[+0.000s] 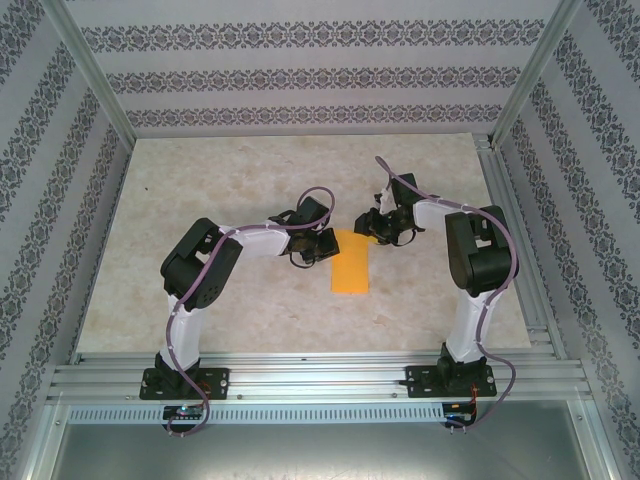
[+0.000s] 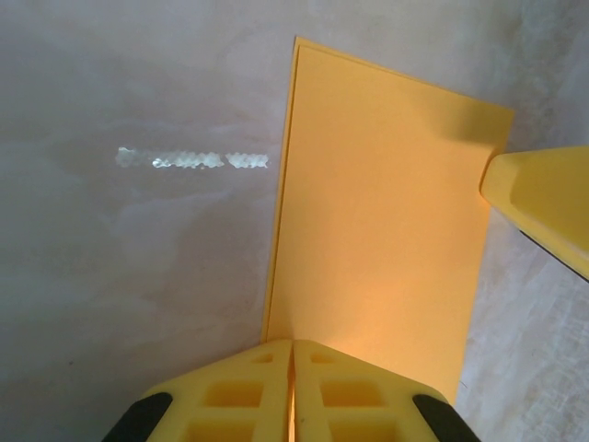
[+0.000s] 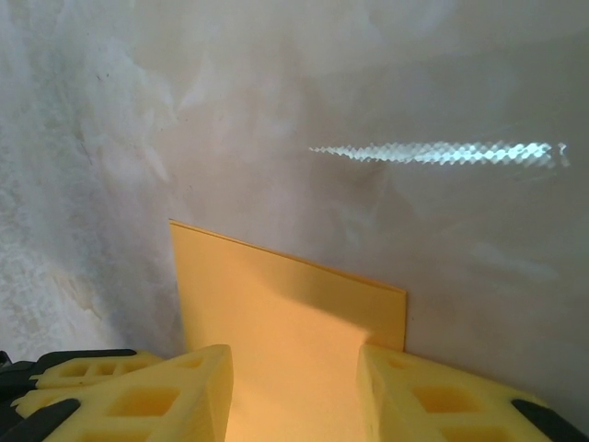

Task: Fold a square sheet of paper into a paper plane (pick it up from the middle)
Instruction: Fold the square sheet of paper in half at the center of the table.

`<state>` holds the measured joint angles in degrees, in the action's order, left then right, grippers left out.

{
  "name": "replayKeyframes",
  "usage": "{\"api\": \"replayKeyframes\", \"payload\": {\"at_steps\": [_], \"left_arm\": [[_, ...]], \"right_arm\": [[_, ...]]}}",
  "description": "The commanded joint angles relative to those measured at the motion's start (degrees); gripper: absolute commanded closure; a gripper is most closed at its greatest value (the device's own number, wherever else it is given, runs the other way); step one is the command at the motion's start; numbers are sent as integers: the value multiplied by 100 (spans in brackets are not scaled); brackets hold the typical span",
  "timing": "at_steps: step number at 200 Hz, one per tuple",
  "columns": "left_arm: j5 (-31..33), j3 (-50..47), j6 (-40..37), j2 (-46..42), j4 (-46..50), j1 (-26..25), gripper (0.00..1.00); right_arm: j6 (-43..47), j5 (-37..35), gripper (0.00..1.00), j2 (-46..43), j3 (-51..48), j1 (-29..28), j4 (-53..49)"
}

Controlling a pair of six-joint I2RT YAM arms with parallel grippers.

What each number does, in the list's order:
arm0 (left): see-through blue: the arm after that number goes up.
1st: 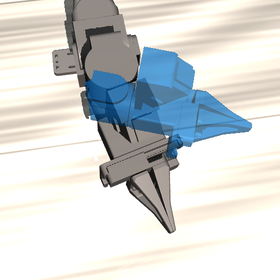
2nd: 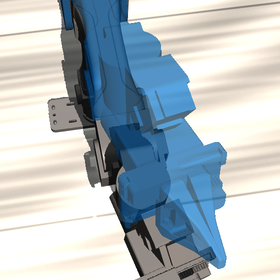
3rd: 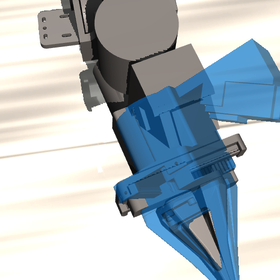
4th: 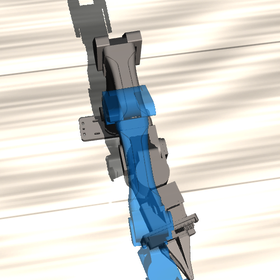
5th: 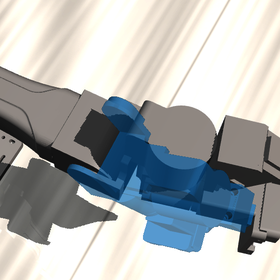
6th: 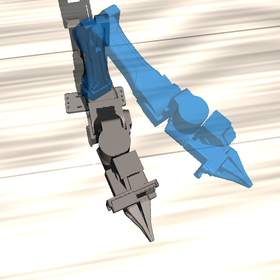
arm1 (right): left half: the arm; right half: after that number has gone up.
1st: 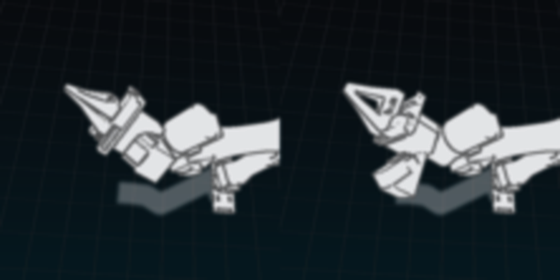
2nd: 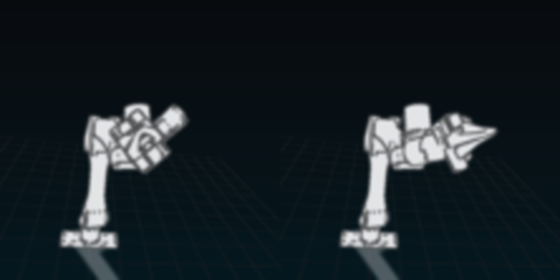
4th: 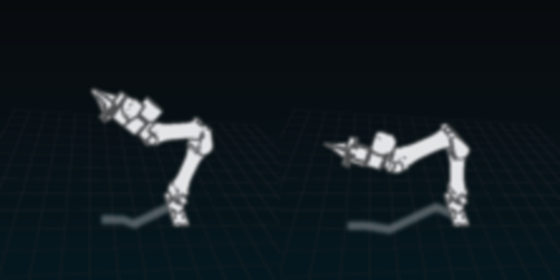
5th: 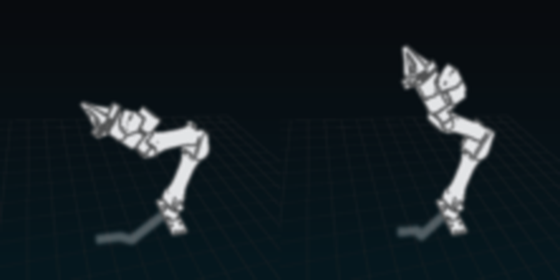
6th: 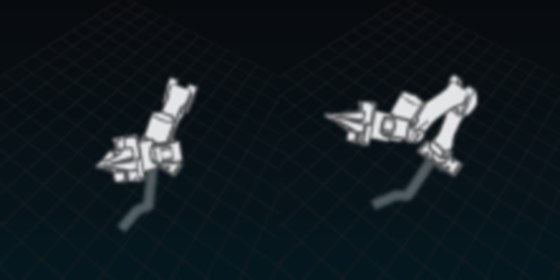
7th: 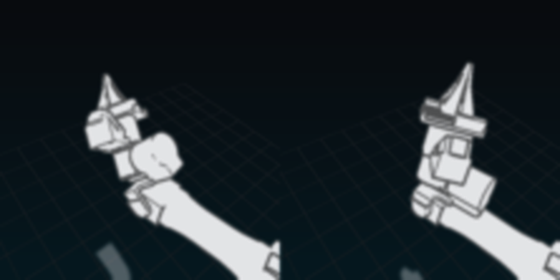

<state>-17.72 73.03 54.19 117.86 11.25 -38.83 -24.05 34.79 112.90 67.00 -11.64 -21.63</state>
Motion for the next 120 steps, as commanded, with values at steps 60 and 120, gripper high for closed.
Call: {"api": "replayKeyframes", "payload": {"at_steps": [60,120], "left_arm": [[107,-123,-163,119,504,-86,89],[109,-134,-165,114,511,-85,88]], "right_arm": [[-94,202,60,-357,211,-53,13],[-223,-41,61,231,261,-53,178]]}}
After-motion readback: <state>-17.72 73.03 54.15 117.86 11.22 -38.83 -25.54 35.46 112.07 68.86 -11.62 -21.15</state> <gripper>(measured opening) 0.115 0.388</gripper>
